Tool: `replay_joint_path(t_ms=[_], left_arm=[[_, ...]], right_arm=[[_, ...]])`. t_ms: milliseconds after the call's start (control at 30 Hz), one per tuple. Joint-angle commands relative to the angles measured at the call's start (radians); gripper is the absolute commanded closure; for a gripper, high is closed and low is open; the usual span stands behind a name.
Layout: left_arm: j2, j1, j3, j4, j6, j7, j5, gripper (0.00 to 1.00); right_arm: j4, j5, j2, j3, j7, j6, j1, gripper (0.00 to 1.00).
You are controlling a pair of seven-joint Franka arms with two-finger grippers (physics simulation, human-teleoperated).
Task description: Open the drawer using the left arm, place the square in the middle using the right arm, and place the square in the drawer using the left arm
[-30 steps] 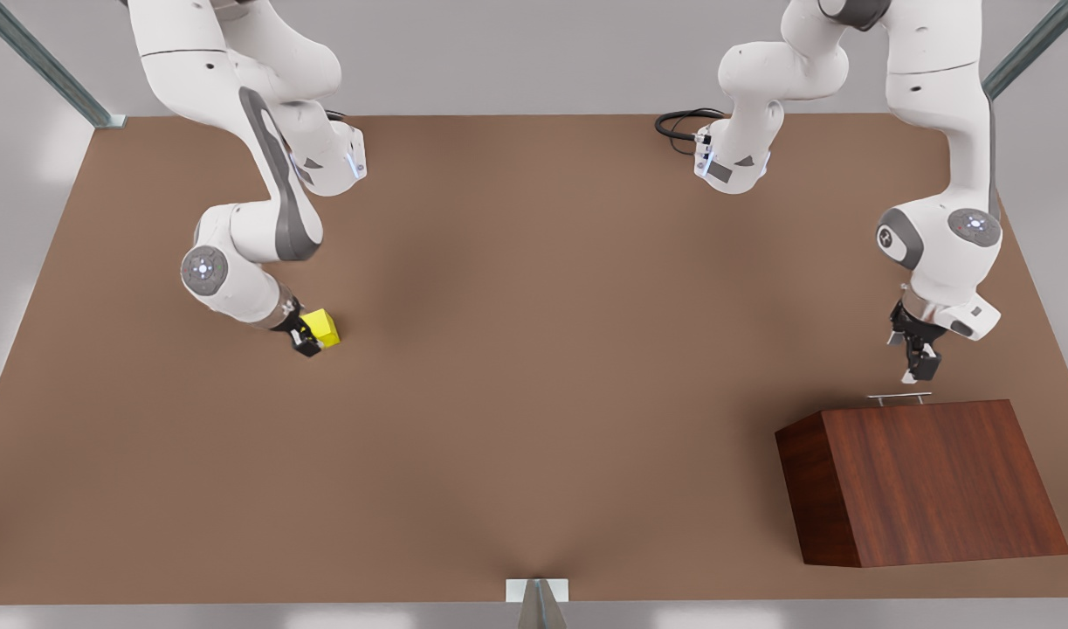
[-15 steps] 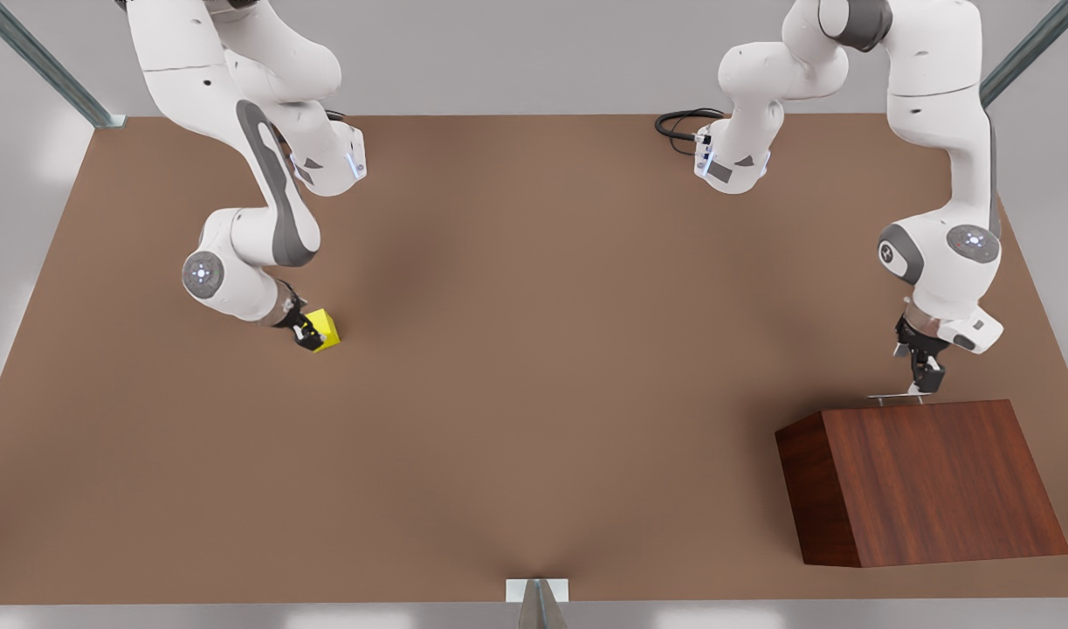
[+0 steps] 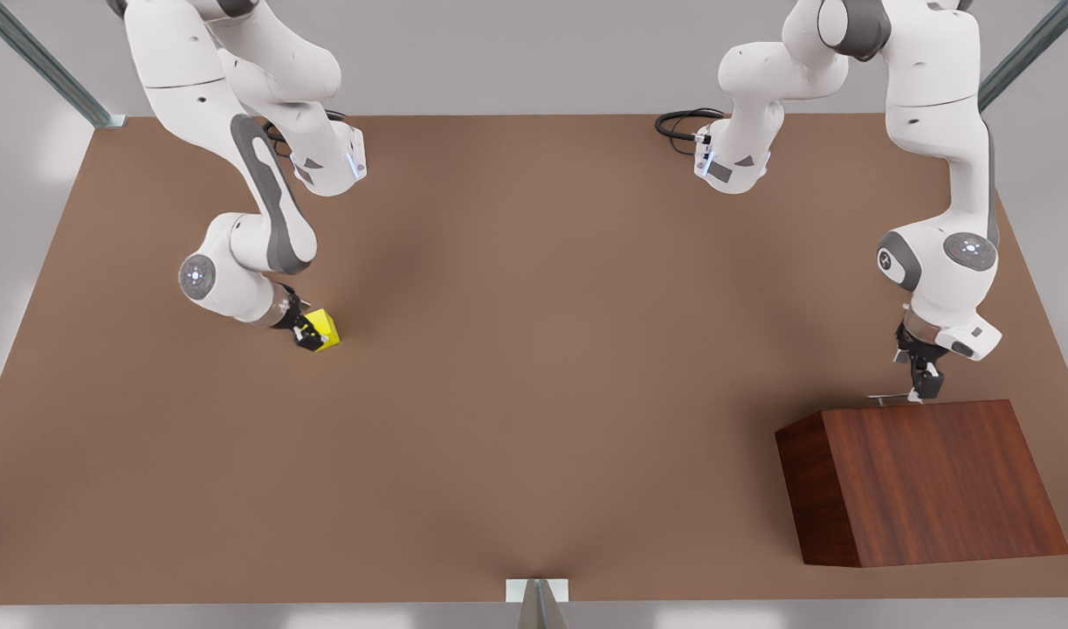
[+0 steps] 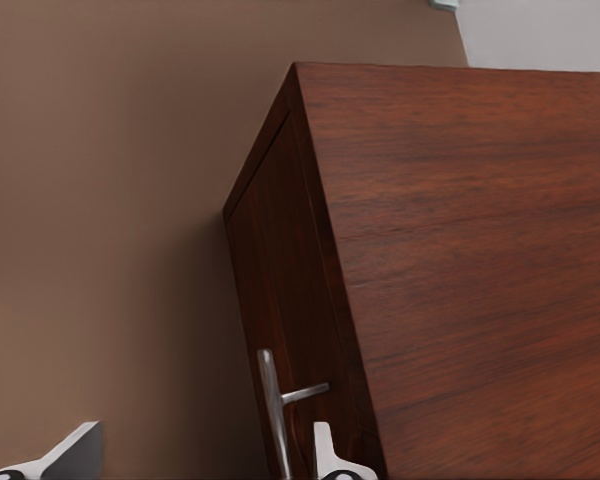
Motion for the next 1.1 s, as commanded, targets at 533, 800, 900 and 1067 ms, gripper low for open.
replay_joint_path(t_ms=[533,800,900,1067], left_arm=[[0.005,0.0,-0.011,-0.006,-0.009,0.0,-0.002,0.0],[0.003,0.0,-0.011,-0.014,-0.021,0.0,-0.002,0.0],[0.0,0.0,-0.012,-0.021,-0.029,0.0,-0.002,0.0],[-0.022,0.0,-0.011,-0.037,-0.05,0.0,-0.003,0.0]], right_arm=[[-0.016,-0.067,0.023,-0.001,0.117,0.052,-0.063,0.0],[-0.028,-0.067,0.054,-0.001,0.108,0.065,-0.077,0.0],[-0.027,-0.067,0.066,0.0,0.103,0.076,-0.074,0.0],[-0.031,-0.067,0.094,0.0,0.02,0.105,-0.068,0.0]])
